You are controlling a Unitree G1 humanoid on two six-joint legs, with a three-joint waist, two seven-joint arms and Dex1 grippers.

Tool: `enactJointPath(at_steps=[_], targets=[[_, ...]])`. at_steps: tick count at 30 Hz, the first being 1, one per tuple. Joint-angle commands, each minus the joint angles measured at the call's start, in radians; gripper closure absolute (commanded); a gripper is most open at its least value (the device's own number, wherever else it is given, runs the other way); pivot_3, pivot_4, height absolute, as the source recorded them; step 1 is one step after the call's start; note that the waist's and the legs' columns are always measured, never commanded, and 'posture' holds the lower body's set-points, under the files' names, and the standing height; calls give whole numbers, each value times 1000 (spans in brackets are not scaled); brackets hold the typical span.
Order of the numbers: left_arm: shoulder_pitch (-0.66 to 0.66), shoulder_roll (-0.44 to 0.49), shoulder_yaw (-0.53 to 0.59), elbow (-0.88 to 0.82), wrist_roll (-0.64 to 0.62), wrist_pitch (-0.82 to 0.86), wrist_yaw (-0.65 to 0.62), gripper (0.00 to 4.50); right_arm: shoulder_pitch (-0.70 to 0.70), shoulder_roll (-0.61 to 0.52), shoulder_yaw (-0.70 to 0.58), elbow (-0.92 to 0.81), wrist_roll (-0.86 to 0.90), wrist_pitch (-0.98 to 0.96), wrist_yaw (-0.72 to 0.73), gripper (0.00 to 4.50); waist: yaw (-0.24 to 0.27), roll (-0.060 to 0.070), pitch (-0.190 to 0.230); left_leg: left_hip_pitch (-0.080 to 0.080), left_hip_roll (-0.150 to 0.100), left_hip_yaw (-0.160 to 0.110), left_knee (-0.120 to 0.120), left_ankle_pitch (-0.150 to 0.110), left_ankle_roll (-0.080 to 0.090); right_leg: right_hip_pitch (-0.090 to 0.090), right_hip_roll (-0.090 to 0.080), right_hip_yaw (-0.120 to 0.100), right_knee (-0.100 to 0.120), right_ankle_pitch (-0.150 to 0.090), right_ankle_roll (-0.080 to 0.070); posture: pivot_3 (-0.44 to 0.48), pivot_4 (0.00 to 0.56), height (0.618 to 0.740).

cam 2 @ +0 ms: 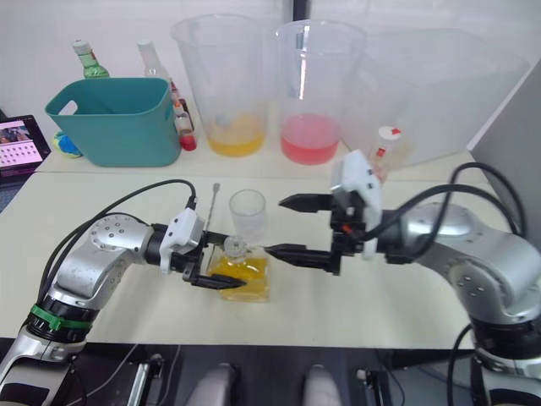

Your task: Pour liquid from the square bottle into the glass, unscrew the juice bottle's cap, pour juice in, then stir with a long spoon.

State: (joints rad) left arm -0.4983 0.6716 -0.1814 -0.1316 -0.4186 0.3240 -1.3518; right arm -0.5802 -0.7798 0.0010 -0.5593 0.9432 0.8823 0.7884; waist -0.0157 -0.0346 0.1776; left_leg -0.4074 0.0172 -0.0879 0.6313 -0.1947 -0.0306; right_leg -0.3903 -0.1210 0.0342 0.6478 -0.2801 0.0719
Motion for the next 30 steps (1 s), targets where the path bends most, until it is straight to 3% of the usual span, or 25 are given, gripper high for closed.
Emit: enactJointPath(at_steps=[1,13,24,30], targets=[[1,-5,3,10,11,-22,7,1699,-39,40,66,-10,-64,-37,-2,0,0,0,0,0,0,0,0,0,0,0,0,0,0,0,0,0,150,740],[16,-23,10,4,14,-22,34,1699,-76,182,208,70,-220,-92,34,0,3,1,0,1,0,0,0,0,0,0,0,0,1,0,0,0,150,740],[21,-31,8,-1,21,-31,43,1699,-95,239,223,89,-263,-93,68,3426,3,1,0,1,0,0,1,0,0,1,0,0,1,0,0,0,150,740],[15,-21,-12,5,47,-28,39,1699,-120,237,149,73,-197,-56,71,3428,4,1,0,1,0,0,1,0,0,0,0,0,1,0,0,0,150,740]])
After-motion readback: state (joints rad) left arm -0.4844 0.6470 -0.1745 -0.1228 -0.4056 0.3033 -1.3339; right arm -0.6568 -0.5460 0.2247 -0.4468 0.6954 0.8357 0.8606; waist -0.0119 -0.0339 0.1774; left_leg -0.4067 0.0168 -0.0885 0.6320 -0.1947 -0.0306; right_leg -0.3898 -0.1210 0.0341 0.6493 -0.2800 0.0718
